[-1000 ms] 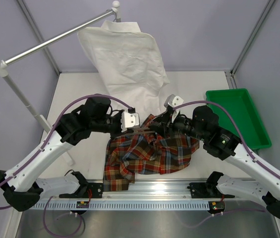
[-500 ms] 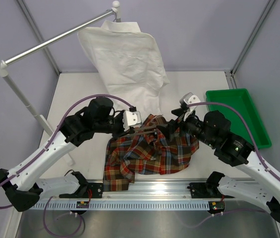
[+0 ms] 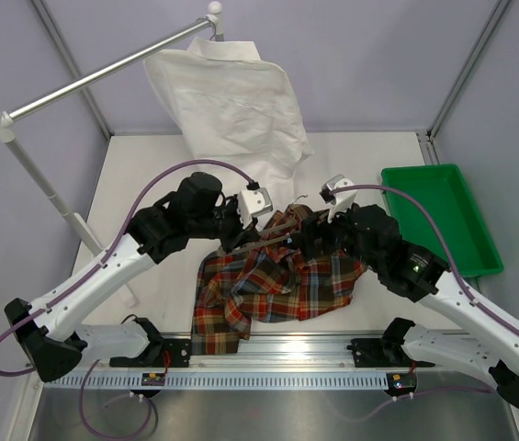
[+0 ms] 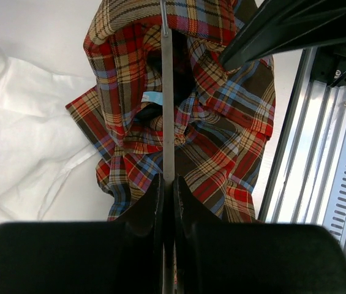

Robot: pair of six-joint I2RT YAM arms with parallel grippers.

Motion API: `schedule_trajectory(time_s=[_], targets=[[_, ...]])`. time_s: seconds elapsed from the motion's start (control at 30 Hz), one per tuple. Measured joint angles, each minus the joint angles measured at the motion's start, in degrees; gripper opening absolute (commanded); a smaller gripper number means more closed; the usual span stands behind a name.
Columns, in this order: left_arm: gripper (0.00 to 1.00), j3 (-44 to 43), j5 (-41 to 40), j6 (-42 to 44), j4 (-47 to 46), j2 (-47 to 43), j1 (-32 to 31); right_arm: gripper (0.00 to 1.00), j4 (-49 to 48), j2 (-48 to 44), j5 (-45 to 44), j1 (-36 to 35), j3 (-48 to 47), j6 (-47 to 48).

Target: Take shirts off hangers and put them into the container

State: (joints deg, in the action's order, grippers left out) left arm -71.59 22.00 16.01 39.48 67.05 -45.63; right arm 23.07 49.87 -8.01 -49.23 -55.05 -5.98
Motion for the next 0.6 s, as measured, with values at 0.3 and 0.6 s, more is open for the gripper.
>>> schedule_trajectory(time_s=[0.3, 0.6], targets=[[0.00, 0.00, -0.52, -2.40, -0.66, 0.44, 0.11, 0.57, -0.81, 4.55, -3.37, 0.00, 0.00, -1.92], [0.00, 0.00, -0.87, -2.60, -0.72, 0.39, 0.17, 0.00, -0.81, 5.92, -5.99, 0.00, 0.00, -3.06]])
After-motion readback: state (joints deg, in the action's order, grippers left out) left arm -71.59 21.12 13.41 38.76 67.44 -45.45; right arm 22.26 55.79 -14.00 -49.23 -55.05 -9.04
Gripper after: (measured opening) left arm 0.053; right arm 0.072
